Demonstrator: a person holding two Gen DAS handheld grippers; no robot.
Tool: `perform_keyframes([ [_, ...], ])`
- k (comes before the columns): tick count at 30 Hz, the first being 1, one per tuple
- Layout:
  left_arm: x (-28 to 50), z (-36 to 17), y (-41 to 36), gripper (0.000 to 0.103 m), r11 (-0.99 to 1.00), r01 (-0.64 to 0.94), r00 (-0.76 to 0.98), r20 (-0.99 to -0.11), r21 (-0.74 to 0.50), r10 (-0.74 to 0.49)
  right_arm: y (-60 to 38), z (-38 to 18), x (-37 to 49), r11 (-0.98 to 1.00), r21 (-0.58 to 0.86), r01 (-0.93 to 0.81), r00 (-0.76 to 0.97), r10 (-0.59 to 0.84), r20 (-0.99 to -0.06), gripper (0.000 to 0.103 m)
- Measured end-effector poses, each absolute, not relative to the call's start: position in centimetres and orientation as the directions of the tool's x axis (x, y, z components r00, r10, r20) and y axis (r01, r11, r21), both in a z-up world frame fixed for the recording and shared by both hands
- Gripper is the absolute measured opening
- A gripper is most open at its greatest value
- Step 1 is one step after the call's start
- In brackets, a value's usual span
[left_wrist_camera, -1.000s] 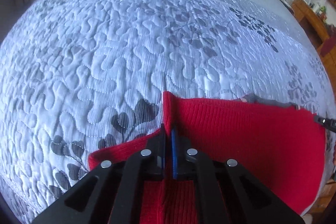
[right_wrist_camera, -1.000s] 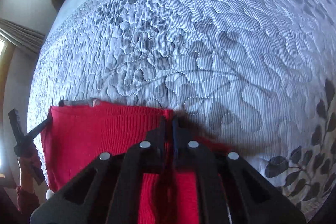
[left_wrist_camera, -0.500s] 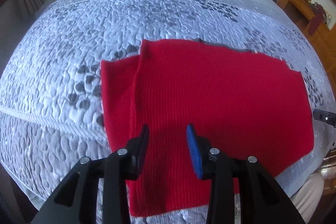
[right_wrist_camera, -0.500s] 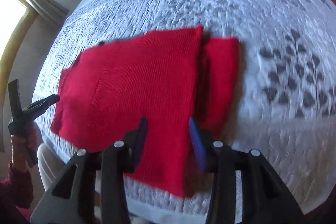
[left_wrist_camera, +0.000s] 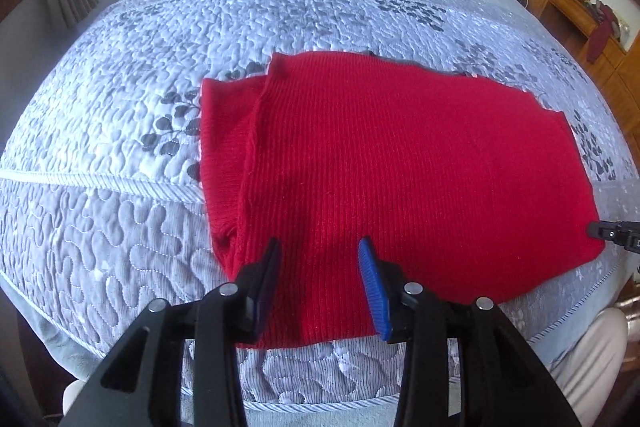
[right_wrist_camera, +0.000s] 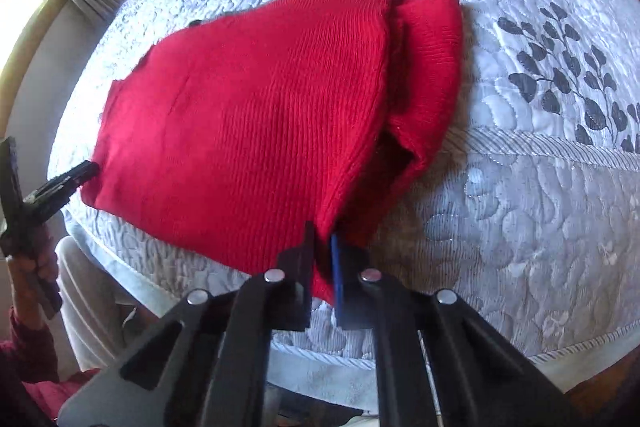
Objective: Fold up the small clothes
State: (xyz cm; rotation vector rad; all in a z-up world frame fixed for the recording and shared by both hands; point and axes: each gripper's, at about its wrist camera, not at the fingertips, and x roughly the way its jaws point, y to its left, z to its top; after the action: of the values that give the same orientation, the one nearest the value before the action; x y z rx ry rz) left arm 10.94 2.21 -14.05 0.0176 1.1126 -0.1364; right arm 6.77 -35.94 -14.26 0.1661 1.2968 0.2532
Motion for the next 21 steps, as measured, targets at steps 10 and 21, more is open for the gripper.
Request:
perform_keyframes([
  [10,10.7,-13.0,1.5,0.043,0.989,0.133,0.463,-0.879,-0.057,-0.113,-37.9,-15.4,6.3,0.962,0.268,-0.055,0.217,0.274,-0.937,0.005],
  [21,11.3,-13.7,1.3,0.049,0.989,0.148,0.468,-0.879,-0.028,-0.095,-37.1,-16.3,6.4,0.971,0.223,-0.083,0.228,0.237,-0.944,0.005],
])
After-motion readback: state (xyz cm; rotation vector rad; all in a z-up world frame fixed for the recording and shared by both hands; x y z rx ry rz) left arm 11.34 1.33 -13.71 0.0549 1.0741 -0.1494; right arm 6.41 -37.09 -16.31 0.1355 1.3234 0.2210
